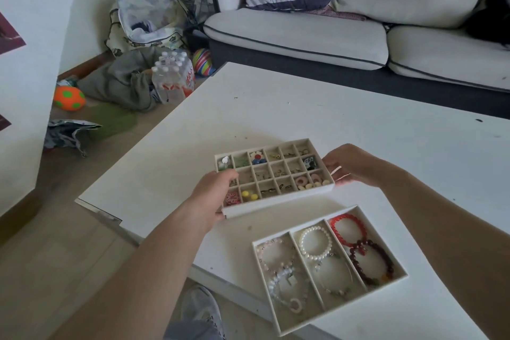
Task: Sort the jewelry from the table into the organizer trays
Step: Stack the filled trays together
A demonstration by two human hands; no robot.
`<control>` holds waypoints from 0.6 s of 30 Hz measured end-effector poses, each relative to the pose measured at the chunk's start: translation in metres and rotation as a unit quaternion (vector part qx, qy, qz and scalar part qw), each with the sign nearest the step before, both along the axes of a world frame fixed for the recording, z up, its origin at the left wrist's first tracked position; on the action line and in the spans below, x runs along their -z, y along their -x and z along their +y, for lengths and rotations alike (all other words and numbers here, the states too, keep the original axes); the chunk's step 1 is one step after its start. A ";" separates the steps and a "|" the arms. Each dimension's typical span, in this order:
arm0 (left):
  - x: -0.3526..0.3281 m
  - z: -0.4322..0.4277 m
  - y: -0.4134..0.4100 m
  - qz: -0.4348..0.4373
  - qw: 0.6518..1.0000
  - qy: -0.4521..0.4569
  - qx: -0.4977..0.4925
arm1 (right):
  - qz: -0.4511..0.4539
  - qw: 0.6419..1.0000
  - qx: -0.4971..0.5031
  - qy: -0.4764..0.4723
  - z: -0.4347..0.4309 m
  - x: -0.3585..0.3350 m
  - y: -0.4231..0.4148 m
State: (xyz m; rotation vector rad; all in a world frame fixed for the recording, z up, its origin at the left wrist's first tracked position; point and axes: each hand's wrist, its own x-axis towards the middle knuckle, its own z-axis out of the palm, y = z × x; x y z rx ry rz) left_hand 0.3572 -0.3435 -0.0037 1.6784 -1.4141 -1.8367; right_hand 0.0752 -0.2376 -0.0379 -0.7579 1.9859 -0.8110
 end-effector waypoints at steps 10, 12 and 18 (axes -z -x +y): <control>0.009 -0.002 0.002 -0.012 0.999 0.030 0.019 | 0.024 0.998 0.025 0.061 0.019 0.017 0.001; 0.021 -0.009 0.000 -0.045 0.996 0.071 0.039 | 0.029 0.997 0.040 0.064 0.018 0.020 -0.002; 0.055 -0.034 -0.004 -0.098 0.986 0.130 0.035 | 0.016 0.996 0.068 0.053 0.018 0.026 -0.007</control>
